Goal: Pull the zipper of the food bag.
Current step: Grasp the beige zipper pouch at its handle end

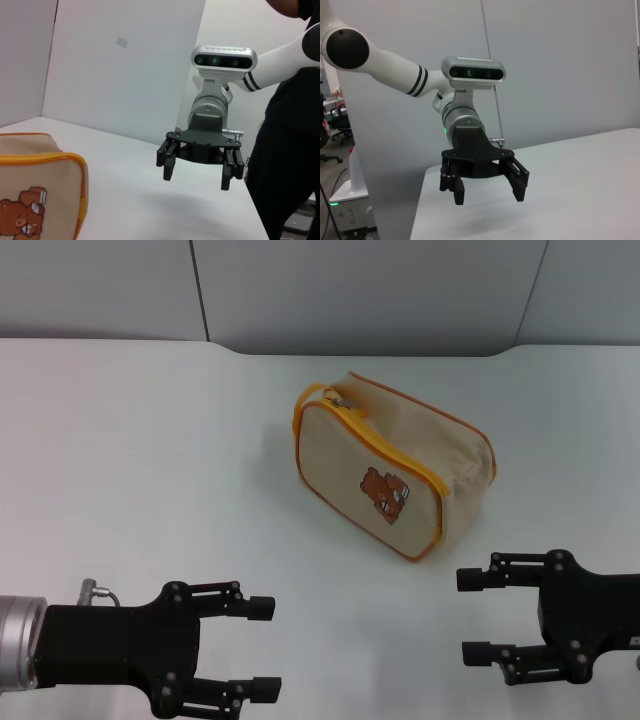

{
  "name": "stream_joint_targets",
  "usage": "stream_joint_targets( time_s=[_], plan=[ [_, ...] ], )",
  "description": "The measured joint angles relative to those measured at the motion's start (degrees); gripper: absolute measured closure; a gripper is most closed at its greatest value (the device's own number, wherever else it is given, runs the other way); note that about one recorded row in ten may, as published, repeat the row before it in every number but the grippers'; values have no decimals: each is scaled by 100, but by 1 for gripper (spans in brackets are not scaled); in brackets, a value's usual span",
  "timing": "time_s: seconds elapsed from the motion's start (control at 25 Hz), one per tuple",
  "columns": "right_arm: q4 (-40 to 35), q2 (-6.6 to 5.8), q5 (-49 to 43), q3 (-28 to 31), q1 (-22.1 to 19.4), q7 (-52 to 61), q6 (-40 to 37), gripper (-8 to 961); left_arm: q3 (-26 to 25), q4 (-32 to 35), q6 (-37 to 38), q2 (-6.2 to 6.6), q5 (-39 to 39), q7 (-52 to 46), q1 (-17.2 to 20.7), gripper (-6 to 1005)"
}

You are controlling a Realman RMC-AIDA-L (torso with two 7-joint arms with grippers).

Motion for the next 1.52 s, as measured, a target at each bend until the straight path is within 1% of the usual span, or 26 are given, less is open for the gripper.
stream_joint_targets(
  time_s=[0.56, 0.68, 0.72, 0.8, 0.88, 0.92, 1.0, 1.04, 1.08, 1.12, 1.16, 1.2, 1.36, 1.44, 1.52],
  plan=[
    [0, 29, -2, 3, 3, -28, 65, 245, -81, 0, -14, 42, -17, -2, 12, 197],
    [0, 34, 2, 28, -23, -29, 65, 248, -358, 0, -40, 43, -21, 84, 8, 197],
    [0, 35, 10, 39, -36, -29, 65, 249, -549, 0, -105, 37, -21, 151, 3, 198],
    [21, 39, 21, 48, -52, -28, 64, 252, -885, 0, -406, 15, -21, 241, -32, 198],
    [90, 39, 21, 50, -56, -29, 64, 254, -1112, 0, -919, -1, -21, 278, -138, 199],
    [128, 39, 21, 51, -62, -29, 63, 255, -1198, 1, -1245, -10, -22, 291, -234, 199],
    [148, 34, 21, 56, -88, -28, 64, 257, -1213, 1, -1884, -33, 5, 330, -466, 200],
    [150, 35, 21, 57, -110, -29, 73, 258, -1213, 1, -1884, -33, 5, 330, -466, 200],
    [150, 37, 23, 59, -131, -28, 80, 259, -1153, 0, -2218, -52, 65, 352, -644, 201],
    [149, 38, 26, 61, -157, -29, 86, 260, -1008, 1, -2807, -104, 229, 374, -959, 201],
    [150, 38, 29, 61, -183, -28, 89, 261, -955, 1, -2951, -122, 281, 378, -1044, 201],
    [150, 38, 32, 64, -211, -29, 90, 262, -783, 0, -3354, -183, 440, 384, -1308, 202],
    [149, 37, 43, 91, -326, -28, 93, 267, -402, 0, -4030, -332, 769, 403, -1846, 211],
    [149, 38, 46, 133, -367, -28, 87, 269, -302, -1, -4317, -391, 934, 427, -2031, 217],
    [149, 41, 48, 180, -407, -27, 67, 271, -237, -16, -4547, -421, 1052, 444, -2189, 224]
  ],
)
